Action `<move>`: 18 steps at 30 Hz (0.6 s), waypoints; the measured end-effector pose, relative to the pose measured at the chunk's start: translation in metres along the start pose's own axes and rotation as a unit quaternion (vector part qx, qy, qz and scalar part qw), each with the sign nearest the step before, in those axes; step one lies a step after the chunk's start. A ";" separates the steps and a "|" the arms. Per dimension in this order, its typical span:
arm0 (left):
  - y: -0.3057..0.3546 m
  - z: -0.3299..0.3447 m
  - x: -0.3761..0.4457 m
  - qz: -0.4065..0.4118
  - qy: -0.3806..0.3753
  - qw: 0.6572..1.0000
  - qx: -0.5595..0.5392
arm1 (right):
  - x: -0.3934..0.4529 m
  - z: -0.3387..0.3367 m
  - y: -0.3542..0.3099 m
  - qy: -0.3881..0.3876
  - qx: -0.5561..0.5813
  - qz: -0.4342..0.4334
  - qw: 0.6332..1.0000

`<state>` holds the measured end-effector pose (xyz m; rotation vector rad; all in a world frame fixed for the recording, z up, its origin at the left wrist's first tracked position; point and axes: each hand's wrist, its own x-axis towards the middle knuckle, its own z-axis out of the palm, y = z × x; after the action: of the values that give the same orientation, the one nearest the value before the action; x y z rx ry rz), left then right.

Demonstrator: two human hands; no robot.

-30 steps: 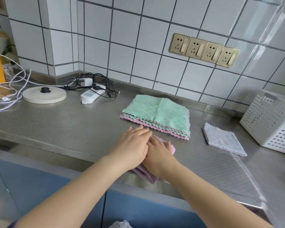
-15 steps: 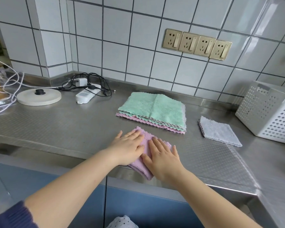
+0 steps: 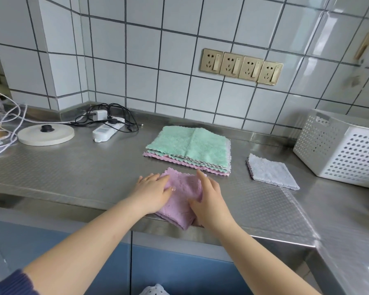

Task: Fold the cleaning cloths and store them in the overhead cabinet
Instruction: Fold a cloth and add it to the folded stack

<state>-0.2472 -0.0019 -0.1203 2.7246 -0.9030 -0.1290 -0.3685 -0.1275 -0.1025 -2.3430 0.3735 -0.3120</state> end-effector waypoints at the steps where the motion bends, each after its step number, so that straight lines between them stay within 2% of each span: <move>1: 0.000 0.000 0.000 0.004 0.008 1.000 -0.022 | 0.005 0.001 -0.001 0.022 0.044 0.001 0.999; 3: 0.000 -0.002 0.001 0.017 0.031 0.995 -0.092 | 0.014 -0.002 -0.003 0.071 0.158 0.014 0.985; 5: 0.005 -0.007 0.001 0.019 0.048 0.973 -0.226 | 0.022 -0.009 0.002 0.102 0.281 0.038 0.954; 7: 0.017 -0.017 0.000 0.003 0.049 0.920 -0.388 | 0.028 -0.022 0.010 0.115 0.359 0.047 0.925; 9: 0.032 -0.024 0.004 -0.021 0.029 0.841 -0.540 | 0.029 -0.039 0.019 0.129 0.420 0.059 0.897; 11: 0.048 -0.026 0.015 -0.032 0.012 0.782 -0.623 | 0.031 -0.058 0.027 0.143 0.485 0.067 0.860; 14: 0.080 -0.020 0.036 -0.029 0.021 0.760 -0.648 | 0.035 -0.087 0.055 0.130 0.531 0.080 0.834; 18: 0.124 -0.013 0.064 0.000 0.011 0.761 -0.649 | 0.038 -0.119 0.094 0.017 0.472 0.133 0.871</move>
<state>-0.2644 -0.1327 -0.0732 1.3932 -0.4570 -0.4995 -0.3882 -0.2807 -0.0801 -1.3049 0.4286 -0.3068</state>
